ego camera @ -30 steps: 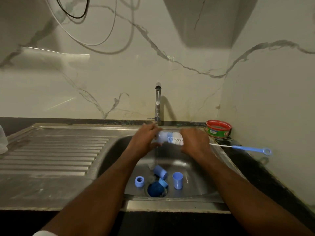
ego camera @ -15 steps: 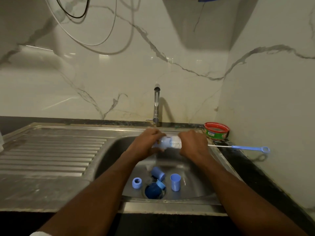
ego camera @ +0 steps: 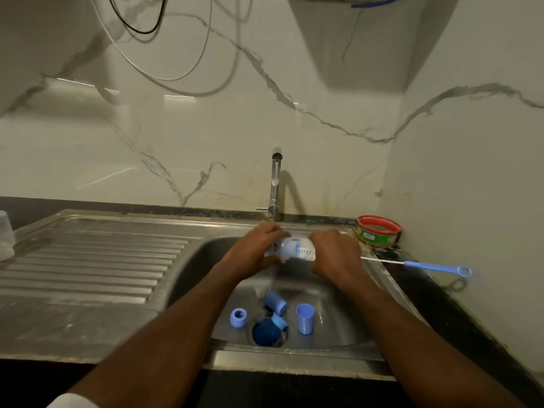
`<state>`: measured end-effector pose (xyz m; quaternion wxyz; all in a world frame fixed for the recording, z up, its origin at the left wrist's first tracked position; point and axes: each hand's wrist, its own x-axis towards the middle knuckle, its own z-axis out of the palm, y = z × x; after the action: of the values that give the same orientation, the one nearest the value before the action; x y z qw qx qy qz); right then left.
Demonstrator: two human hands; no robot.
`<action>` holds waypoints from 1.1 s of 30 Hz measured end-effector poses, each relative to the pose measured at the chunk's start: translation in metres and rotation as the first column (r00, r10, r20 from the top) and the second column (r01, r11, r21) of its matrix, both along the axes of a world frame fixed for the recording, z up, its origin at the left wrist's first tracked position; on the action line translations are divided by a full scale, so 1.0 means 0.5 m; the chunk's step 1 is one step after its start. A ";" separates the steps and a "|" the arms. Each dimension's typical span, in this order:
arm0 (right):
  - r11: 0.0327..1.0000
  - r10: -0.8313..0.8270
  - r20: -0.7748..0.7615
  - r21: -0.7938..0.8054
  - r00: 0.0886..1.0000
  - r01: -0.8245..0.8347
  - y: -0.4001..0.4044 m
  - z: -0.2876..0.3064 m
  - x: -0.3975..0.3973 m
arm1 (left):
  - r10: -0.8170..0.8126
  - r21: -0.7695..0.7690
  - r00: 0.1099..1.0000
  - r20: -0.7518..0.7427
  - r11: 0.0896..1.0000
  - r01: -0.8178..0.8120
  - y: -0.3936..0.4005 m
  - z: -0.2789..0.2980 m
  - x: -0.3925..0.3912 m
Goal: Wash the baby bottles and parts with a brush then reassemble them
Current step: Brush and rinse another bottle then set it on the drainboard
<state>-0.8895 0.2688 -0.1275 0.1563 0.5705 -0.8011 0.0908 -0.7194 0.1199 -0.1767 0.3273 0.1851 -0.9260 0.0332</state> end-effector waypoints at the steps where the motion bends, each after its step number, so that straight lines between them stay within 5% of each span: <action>1: 1.000 0.003 0.001 0.005 1.000 -0.003 -0.001 -0.001 0.000 | -0.036 -0.034 0.999 0.024 0.999 0.037 0.000 -0.002 -0.003; 4: 0.999 0.017 0.053 -0.033 0.998 -0.015 -0.002 -0.005 -0.006 | 0.093 0.037 0.984 -0.151 0.995 -0.088 -0.014 0.003 0.010; 9: 1.000 0.024 0.021 0.016 0.999 -0.024 -0.004 -0.006 -0.009 | -0.040 -0.095 0.998 0.039 0.995 0.044 0.009 0.005 -0.008; 12: 0.994 0.098 0.107 -0.058 0.989 -0.092 -0.005 -0.014 -0.019 | 0.095 -0.014 0.986 -0.135 0.995 -0.098 -0.010 0.007 0.004; 16: 0.964 0.265 0.077 -0.016 0.961 -0.265 -0.018 -0.024 0.000 | 0.211 -0.020 0.977 -0.024 0.977 -0.212 -0.014 -0.018 0.005; 20: 0.946 0.323 -0.010 -0.031 0.946 -0.323 -0.026 -0.027 0.010 | 0.318 0.163 0.948 0.002 0.935 -0.314 -0.029 -0.033 0.006; 25: 0.968 0.204 -0.056 -0.135 0.977 -0.210 -0.040 -0.036 0.010 | 0.183 0.297 0.983 0.006 0.938 -0.177 0.007 -0.021 -0.038; 33: 0.990 0.030 -0.073 -0.137 0.997 -0.040 -0.043 -0.048 -0.004 | 0.120 0.281 0.983 0.138 0.947 -0.155 0.002 -0.009 -0.027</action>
<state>-0.8916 0.2471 -0.1517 0.2223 0.5751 -0.7767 0.1286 -0.7330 0.1207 -0.1813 0.2378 0.2932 -0.9234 -0.0696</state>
